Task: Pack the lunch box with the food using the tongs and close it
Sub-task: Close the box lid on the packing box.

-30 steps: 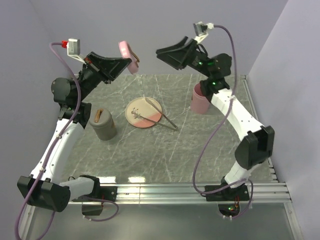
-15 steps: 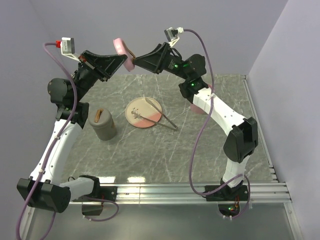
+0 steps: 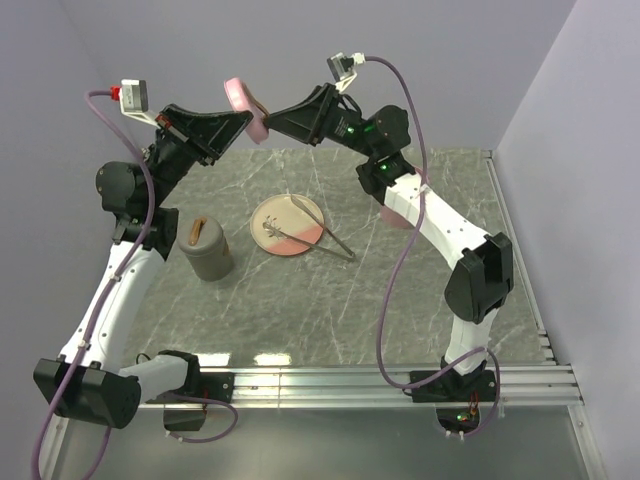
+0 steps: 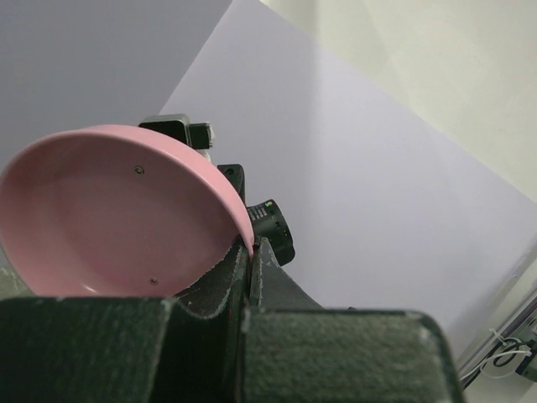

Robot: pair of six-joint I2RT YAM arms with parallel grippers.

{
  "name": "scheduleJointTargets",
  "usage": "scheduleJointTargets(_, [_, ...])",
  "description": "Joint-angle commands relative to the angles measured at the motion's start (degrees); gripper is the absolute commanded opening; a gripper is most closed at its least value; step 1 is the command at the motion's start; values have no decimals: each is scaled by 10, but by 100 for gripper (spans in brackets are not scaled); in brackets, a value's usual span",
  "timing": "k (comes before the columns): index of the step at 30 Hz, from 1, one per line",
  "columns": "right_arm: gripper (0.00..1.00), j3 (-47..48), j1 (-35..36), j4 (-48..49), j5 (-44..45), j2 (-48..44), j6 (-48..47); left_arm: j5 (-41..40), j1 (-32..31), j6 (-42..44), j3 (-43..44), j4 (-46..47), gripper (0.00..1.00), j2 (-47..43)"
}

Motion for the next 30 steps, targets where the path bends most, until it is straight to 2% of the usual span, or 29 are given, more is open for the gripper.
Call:
scheduleJointTargets(1, [68, 47, -4, 11, -2, -9, -27, 3, -8, -9, -6, 3, 0, -5])
scheduleJointTargets(5, [66, 77, -7, -102, 8, -12, -102, 1, -8, -5, -9, 1, 0, -4])
scheduleJointTargets(8, [70, 84, -12, -144, 22, -13, -137, 2, -8, -3, -6, 1, 0, -6])
scheduleJointTargets(13, [68, 55, -14, -87, -2, -20, -96, 2, -5, -8, -7, 6, 0, -8])
scheduleJointTargets(18, [66, 17, -11, 30, -15, -24, -8, 2, -3, -16, -7, 7, 0, -6])
scheduleJointTargets(24, [57, 15, 7, 29, -15, -27, -6, 0, -3, -13, -13, 6, 0, -7])
scheduleJointTargets(28, [55, 23, 17, 21, -16, -23, -10, 3, -3, -13, -14, 6, 0, -7])
scheduleJointTargets(30, [47, 21, 17, 22, -16, -21, -10, 3, -3, -14, -21, 6, 0, -9])
